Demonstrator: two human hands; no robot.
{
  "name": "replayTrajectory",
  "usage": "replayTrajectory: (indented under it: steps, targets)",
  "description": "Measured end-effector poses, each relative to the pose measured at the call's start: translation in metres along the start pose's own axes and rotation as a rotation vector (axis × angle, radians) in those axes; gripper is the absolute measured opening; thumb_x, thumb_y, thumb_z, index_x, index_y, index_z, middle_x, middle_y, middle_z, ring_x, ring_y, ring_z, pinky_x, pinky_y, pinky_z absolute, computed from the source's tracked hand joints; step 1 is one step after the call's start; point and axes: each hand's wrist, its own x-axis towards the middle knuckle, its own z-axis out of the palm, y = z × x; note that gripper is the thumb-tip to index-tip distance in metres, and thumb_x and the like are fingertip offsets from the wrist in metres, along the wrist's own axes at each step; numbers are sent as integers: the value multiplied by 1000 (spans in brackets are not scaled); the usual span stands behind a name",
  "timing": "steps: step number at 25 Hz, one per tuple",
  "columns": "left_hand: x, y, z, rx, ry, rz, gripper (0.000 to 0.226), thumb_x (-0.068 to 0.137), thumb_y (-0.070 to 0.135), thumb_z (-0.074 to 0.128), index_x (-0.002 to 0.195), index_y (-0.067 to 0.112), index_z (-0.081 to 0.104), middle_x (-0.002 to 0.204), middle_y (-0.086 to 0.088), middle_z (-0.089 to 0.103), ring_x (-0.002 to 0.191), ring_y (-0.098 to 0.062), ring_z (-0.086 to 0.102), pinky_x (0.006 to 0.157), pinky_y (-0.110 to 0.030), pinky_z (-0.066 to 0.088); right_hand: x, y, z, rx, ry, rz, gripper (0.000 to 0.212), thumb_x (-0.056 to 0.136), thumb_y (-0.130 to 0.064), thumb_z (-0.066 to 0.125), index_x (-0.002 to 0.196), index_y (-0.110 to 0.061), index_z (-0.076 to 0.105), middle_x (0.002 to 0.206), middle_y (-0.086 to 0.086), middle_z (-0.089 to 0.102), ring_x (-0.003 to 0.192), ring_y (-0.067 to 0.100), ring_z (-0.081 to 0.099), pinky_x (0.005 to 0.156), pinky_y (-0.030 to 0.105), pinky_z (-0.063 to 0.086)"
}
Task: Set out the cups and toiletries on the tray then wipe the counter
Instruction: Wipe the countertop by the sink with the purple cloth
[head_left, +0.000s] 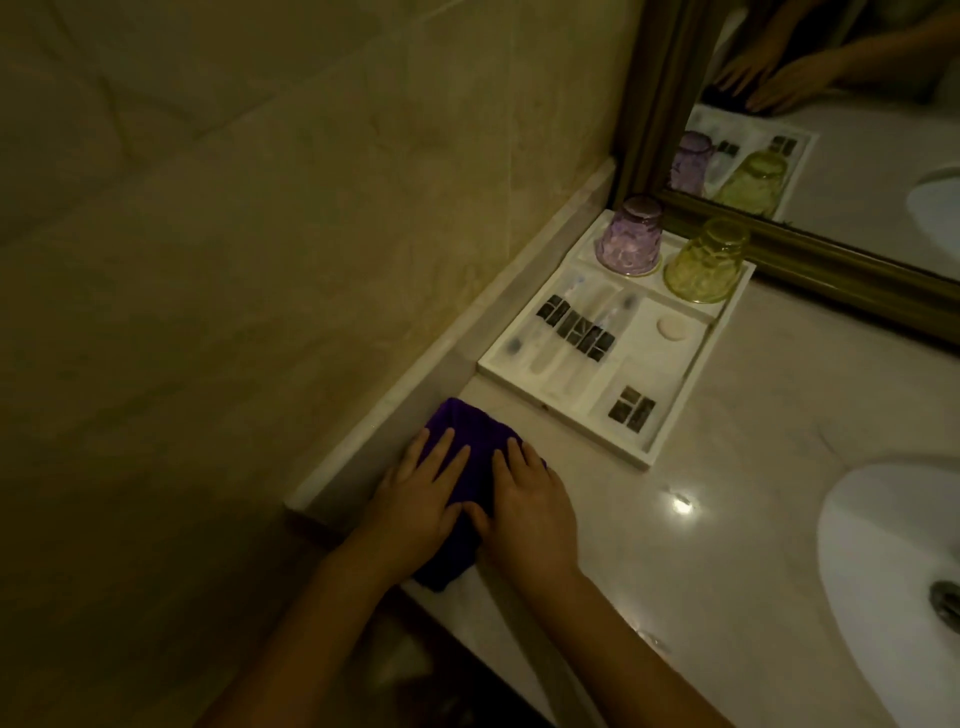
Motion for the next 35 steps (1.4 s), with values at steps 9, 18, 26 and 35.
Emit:
replayTrajectory:
  steps: [9,18,26,35]
  targets:
    - [-25,-5,-4,-13,74,100,54,94,31,42,143,35,21,156,9,19,140,-21,17,111,-37,27,-26,-15,18,54,53,79,48,96,-23,39,142,-16,28,155,9,19,143,21,15,112,32,25]
    - [-61,30,-7,-351,315,190,40,85,12,59,124,23,57,133,-9,52,121,-21,49,99,-25,37,-80,-12,10,201,285,156,39,86,-5,54,125,-6,54,138,16,48,130,28,44,107,29,31]
    - [-99,135,-31,-346,359,484,37,80,1,63,115,11,64,119,-15,65,115,-30,56,95,-45,46,-171,29,-43,186,523,338,37,83,-3,59,120,-6,58,132,15,55,124,28,50,104,27,23]
    - [-174,344,10,-233,380,752,48,55,-9,80,100,6,72,96,-15,74,89,-36,69,68,-50,58,-359,157,-104,116,636,492,43,75,-8,71,117,-13,63,125,5,62,118,18,56,102,27,33]
